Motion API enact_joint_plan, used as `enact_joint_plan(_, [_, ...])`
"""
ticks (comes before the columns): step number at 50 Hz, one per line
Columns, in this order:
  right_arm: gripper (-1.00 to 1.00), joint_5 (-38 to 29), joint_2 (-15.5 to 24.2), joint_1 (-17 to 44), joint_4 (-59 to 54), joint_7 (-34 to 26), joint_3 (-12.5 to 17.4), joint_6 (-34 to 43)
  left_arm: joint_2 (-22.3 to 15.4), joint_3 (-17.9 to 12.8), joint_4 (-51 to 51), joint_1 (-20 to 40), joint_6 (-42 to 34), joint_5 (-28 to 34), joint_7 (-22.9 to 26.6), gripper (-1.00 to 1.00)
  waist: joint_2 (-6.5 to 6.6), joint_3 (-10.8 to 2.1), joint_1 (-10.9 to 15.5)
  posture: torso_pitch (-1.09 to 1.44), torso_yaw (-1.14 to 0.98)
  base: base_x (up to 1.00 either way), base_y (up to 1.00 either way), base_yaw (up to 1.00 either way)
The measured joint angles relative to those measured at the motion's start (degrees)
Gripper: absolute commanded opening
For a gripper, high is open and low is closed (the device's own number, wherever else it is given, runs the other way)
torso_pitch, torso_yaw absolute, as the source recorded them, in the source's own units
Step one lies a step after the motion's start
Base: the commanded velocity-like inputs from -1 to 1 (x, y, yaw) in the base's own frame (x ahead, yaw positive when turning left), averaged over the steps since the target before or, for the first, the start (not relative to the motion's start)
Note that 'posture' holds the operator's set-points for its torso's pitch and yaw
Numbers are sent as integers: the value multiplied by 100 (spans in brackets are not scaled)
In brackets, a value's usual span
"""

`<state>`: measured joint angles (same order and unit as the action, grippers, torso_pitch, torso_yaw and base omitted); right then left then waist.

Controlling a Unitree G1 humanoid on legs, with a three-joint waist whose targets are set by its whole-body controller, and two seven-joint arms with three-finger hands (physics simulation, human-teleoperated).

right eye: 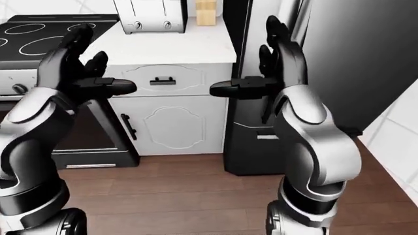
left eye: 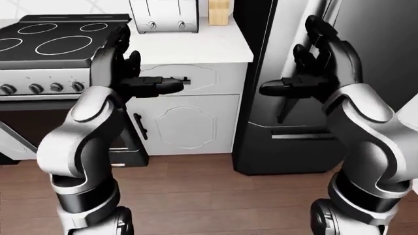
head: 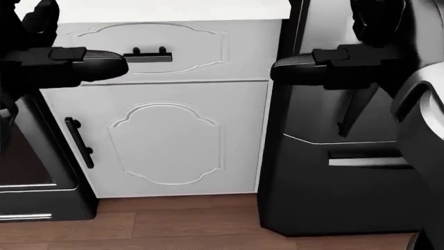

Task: Push down the lever of the toaster to turn it on.

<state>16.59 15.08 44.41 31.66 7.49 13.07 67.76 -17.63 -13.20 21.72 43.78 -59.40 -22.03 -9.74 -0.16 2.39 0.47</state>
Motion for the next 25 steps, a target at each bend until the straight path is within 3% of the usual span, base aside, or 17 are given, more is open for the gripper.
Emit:
enact_joint_plan(7, [100, 393, 42, 31, 189, 254, 32, 202, -202, -138, 291, 173, -391, -362, -226, 100, 44, 53, -4, 0, 0, 0, 0, 0])
enact_joint_plan(14, [100, 809, 101, 198, 439, 465, 97, 415, -299, -143, 362, 151, -477, -603, -372, 100, 46, 19, -14, 0, 0, 0, 4, 0])
enact_joint_plan(20, [100, 1032, 213, 217, 482, 666, 217, 448, -286, -31, 407, 172, -449, -700, -426, 100, 287, -77, -91, 0, 0, 2, 17, 0])
enact_joint_plan(23, [100, 1155, 210, 205, 468, 718, 151, 424, -314, -85, 421, 161, -423, -716, -442, 100, 221, -28, -58, 0, 0, 3, 18, 0])
enact_joint_plan(25, [100, 1266, 216, 193, 455, 724, 79, 421, -339, -160, 381, 130, -453, -698, -478, 100, 256, -22, -58, 0, 0, 5, 20, 0])
